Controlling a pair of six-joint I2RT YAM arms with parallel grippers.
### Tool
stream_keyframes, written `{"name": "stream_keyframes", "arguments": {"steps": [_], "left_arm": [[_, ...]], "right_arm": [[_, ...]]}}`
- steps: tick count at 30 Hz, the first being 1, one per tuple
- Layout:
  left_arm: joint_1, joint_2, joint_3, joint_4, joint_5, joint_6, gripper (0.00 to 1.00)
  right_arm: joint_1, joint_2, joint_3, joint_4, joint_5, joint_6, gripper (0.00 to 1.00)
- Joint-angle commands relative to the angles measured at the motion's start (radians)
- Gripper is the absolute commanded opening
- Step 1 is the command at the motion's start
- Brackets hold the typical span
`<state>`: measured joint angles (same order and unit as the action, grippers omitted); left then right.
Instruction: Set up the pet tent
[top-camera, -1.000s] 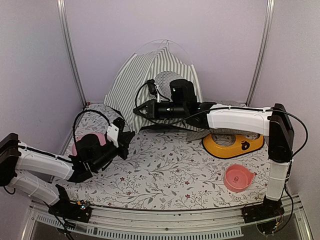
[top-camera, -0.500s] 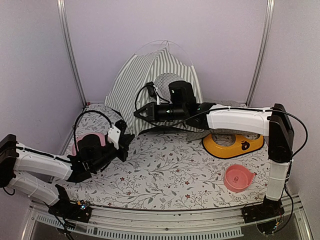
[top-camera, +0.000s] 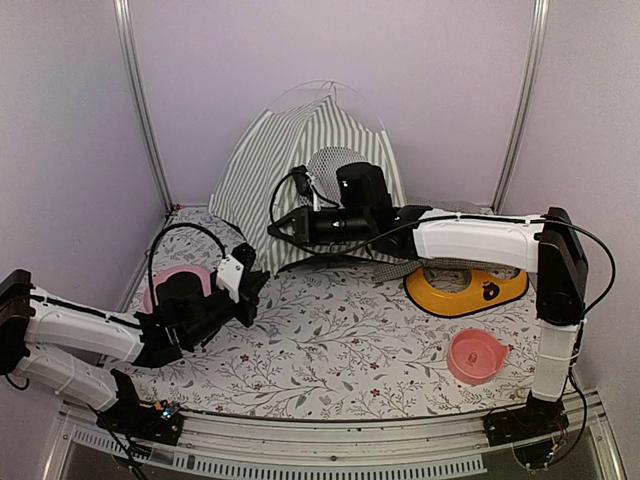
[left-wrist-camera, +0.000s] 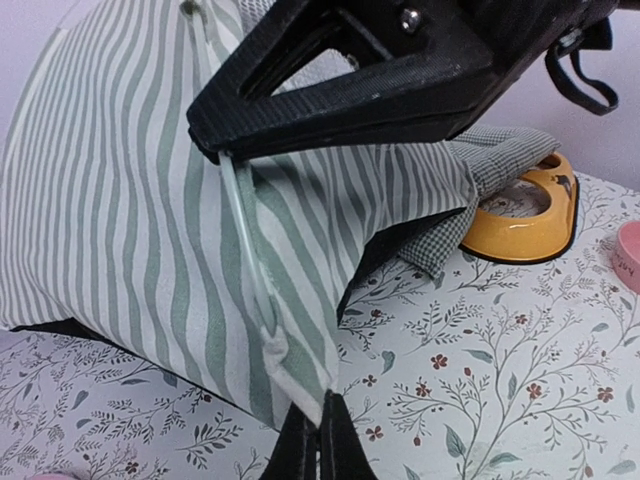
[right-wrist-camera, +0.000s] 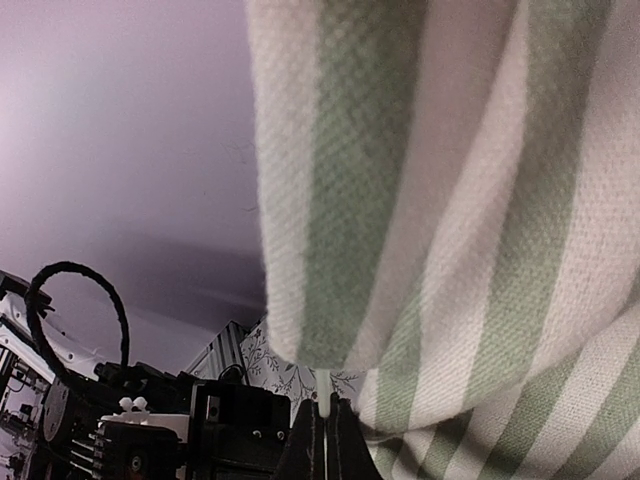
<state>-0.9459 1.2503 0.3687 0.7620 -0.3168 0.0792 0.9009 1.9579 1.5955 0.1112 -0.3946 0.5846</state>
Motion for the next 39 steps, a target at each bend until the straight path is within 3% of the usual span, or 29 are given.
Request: {"name": "stream_keyframes", "arguments": {"steps": [1, 27, 39], "left_arm": [[-0.042, -0.019, -0.043, -0.122, 0.027, 0.004, 0.00], [-0.058, -0.011, -0.070, -0.169, -0.008, -0.017, 0.00], [-0.013, -0.025, -0.064, -0.182, -0.004, -0.043, 0.00]], "right_arm": [[-0.059, -0.037, 0.008, 0.059, 0.144, -0.004, 0.00], [-0.097, -0.066, 0.009, 0.048, 0.171, -0.012, 0.00], [-0.092, -0.085, -0.060, 0.057, 0.050, -0.006, 0.00]]}}
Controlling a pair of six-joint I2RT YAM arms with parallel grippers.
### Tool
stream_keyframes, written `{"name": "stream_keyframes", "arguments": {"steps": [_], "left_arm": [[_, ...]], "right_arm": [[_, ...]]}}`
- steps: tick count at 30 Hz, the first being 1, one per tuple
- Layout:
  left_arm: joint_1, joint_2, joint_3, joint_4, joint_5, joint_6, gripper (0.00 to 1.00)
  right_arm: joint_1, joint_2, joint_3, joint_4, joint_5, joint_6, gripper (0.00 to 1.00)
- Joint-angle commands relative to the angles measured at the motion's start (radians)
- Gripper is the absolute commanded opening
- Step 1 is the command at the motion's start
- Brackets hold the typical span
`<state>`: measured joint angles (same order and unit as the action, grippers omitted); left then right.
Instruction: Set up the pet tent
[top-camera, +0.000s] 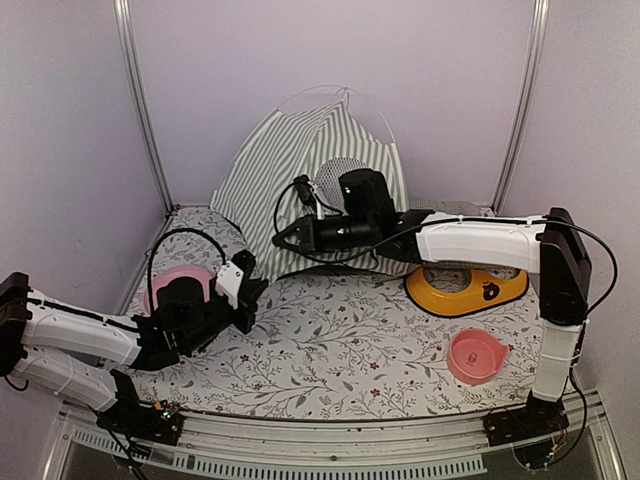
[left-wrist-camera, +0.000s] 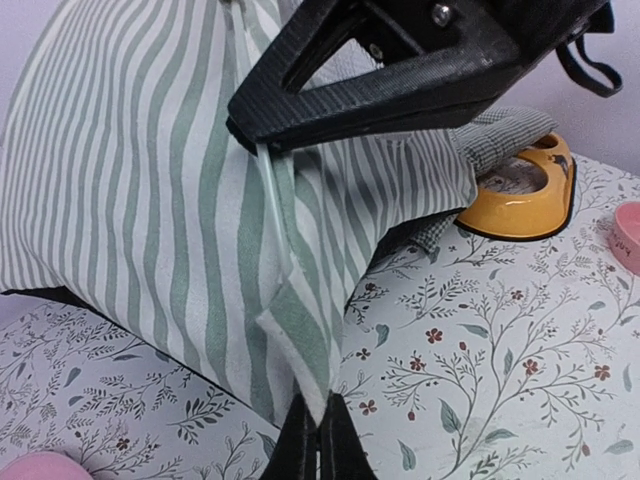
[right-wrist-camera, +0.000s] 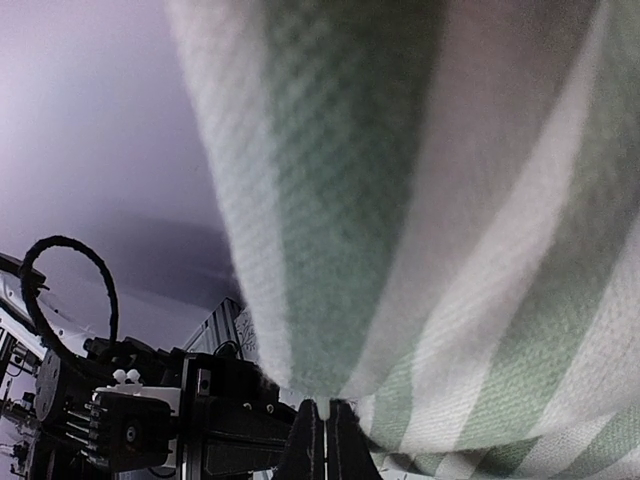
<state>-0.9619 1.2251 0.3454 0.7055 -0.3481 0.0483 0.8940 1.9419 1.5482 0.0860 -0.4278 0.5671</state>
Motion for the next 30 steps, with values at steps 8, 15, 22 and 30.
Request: {"name": "stream_keyframes", "arguments": {"steps": [8, 15, 22, 30], "left_arm": [[0.014, -0.010, -0.028, -0.127, 0.048, -0.013, 0.00], [0.042, -0.038, -0.026, -0.130, 0.093, -0.023, 0.00], [0.041, -0.026, -0.005, -0.131, 0.153, -0.018, 0.00], [0.053, -0.028, 0.023, -0.148, 0.141, -0.026, 0.00]], "right_arm": [[-0.045, -0.035, -0.006, 0.070, 0.075, -0.003, 0.00], [-0.037, -0.053, -0.048, 0.065, 0.115, -0.013, 0.00], [-0.016, -0.010, 0.021, 0.071, 0.094, -0.011, 0.00], [0.010, -0.003, -0.003, 0.054, 0.103, -0.021, 0.00]]}}
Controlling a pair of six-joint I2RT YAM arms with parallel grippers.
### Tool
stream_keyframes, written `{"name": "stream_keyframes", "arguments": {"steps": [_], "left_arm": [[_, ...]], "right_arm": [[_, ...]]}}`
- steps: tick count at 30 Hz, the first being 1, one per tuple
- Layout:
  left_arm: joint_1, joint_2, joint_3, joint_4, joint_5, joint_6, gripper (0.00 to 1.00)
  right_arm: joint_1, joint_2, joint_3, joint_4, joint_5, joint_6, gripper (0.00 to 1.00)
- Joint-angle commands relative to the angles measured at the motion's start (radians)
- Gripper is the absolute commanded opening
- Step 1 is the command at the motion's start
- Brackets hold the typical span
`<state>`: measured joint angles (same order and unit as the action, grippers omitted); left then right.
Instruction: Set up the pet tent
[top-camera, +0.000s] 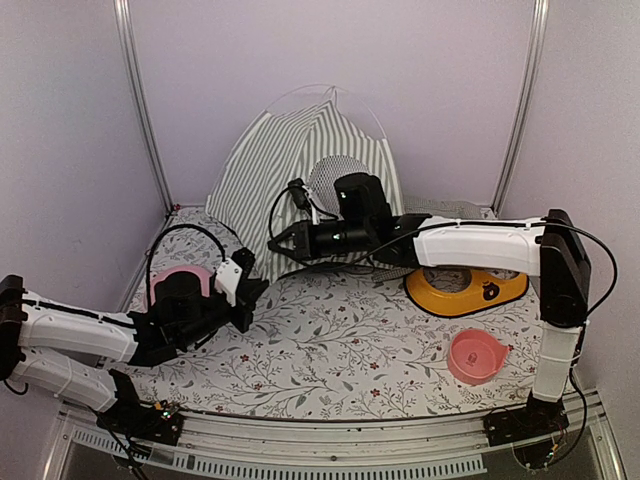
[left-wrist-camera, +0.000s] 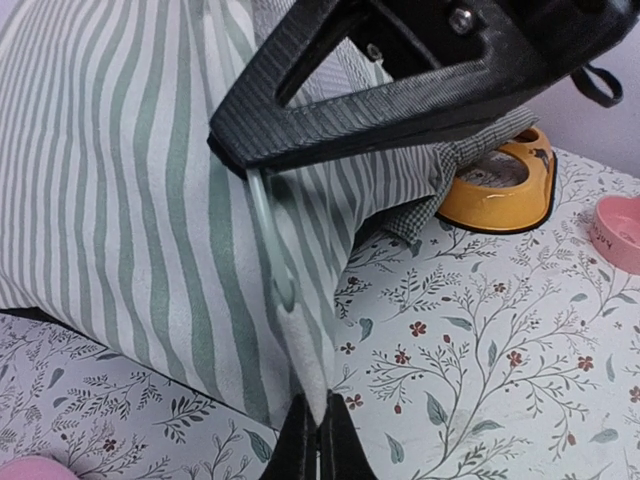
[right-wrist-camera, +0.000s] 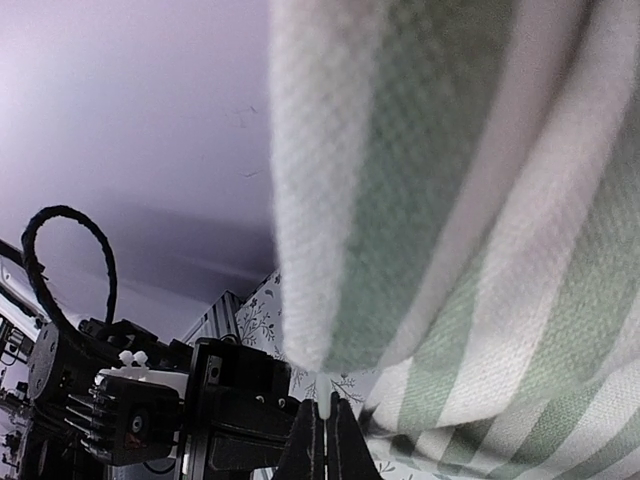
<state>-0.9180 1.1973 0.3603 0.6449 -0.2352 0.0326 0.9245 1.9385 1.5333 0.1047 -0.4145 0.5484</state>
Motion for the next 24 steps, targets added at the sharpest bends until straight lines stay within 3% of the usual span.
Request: {"name": "stream_keyframes", "arguments": {"steps": [1, 7, 14, 20, 22, 24], "left_arm": [[0.011, -0.005, 0.009, -0.089, 0.023, -0.012, 0.00], [0.021, -0.045, 0.009, -0.091, 0.051, -0.016, 0.00], [0.017, -0.034, 0.034, -0.105, 0.161, -0.019, 0.00], [0.035, -0.048, 0.069, -0.132, 0.057, -0.053, 0.01], [0.050, -0.065, 0.091, -0.166, 0.033, -0.084, 0.08], [0.061, -0.094, 0.105, -0.207, 0.017, -0.119, 0.33]], "right_arm": [[-0.022, -0.004, 0.004, 0.030, 0.106, -0.003, 0.00], [-0.023, -0.021, -0.012, -0.040, 0.203, -0.045, 0.00], [-0.012, 0.002, -0.005, -0.020, 0.207, -0.051, 0.00], [0.008, 0.002, -0.023, -0.022, 0.184, -0.073, 0.00], [0.007, -0.016, -0.066, -0.021, 0.201, -0.079, 0.00], [-0.004, -0.032, -0.104, -0.018, 0.198, -0.087, 0.00]]}}
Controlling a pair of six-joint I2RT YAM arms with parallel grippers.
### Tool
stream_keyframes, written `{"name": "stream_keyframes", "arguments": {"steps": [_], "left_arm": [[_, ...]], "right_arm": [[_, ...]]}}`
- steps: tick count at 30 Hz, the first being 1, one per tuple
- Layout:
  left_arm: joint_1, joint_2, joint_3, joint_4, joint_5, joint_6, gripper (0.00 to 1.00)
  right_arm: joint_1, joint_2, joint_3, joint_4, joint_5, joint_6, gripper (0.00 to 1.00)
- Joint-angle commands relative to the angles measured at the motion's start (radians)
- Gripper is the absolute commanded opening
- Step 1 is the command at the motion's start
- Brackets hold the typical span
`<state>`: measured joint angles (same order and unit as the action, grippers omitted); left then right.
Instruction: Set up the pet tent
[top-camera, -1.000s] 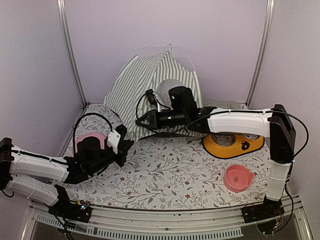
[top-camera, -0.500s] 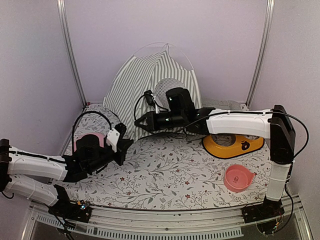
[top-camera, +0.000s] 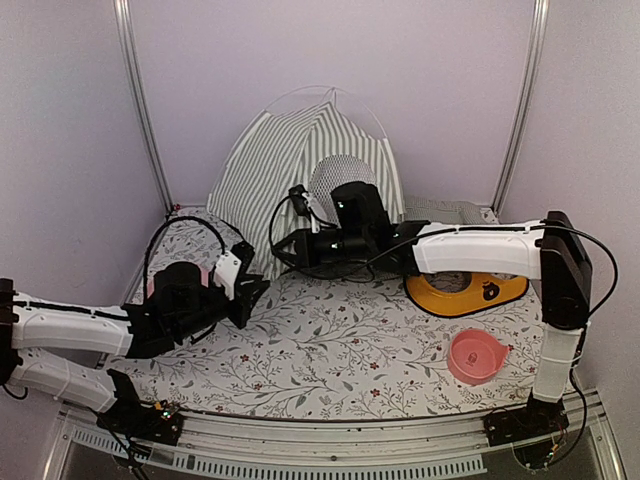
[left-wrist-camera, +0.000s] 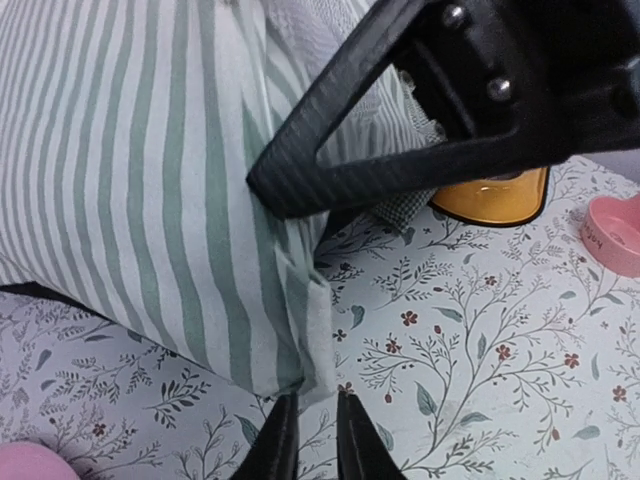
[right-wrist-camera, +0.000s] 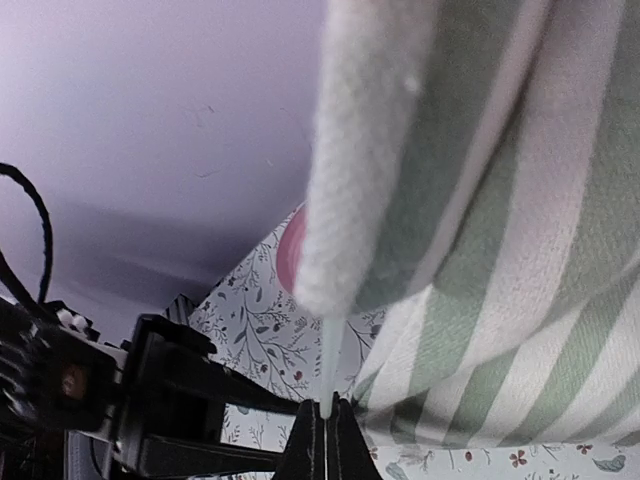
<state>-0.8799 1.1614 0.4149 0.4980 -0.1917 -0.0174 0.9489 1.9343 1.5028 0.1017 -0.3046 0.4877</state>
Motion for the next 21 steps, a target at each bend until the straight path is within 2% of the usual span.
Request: {"name": "stream_keyframes", "arguments": {"steps": [1, 3, 5, 7, 10, 16, 18, 21], "left_arm": [[0.026, -0.076, 0.055, -0.085, -0.052, -0.088, 0.44], [0.033, -0.120, 0.058, -0.133, -0.124, -0.143, 0.62], [0.051, -0.173, 0.059, -0.179, -0.188, -0.187, 0.71], [0.084, -0.218, 0.077, -0.245, -0.244, -0.239, 0.76], [0.180, -0.252, 0.144, -0.372, -0.240, -0.309, 0.78], [0.295, -0.232, 0.274, -0.497, -0.133, -0.352, 0.76], [0.306, -0.220, 0.308, -0.519, -0.114, -0.349, 0.76], [0.311, -0.207, 0.338, -0.542, -0.100, -0.342, 0.76]], "right_arm": [[-0.035, -0.032, -0.084, -0.013, 0.077, -0.025, 0.00], [-0.040, -0.039, -0.085, -0.018, 0.069, -0.030, 0.12], [-0.040, -0.041, -0.073, -0.021, 0.047, -0.042, 0.28], [-0.040, -0.044, -0.052, -0.032, 0.022, -0.053, 0.43], [-0.040, -0.059, -0.030, -0.048, -0.004, -0.064, 0.59], [-0.058, -0.146, -0.052, -0.076, 0.025, -0.086, 0.79], [-0.073, -0.188, -0.075, -0.083, 0.038, -0.094, 0.96], [-0.096, -0.263, -0.115, -0.103, 0.084, -0.123, 0.99]]}}
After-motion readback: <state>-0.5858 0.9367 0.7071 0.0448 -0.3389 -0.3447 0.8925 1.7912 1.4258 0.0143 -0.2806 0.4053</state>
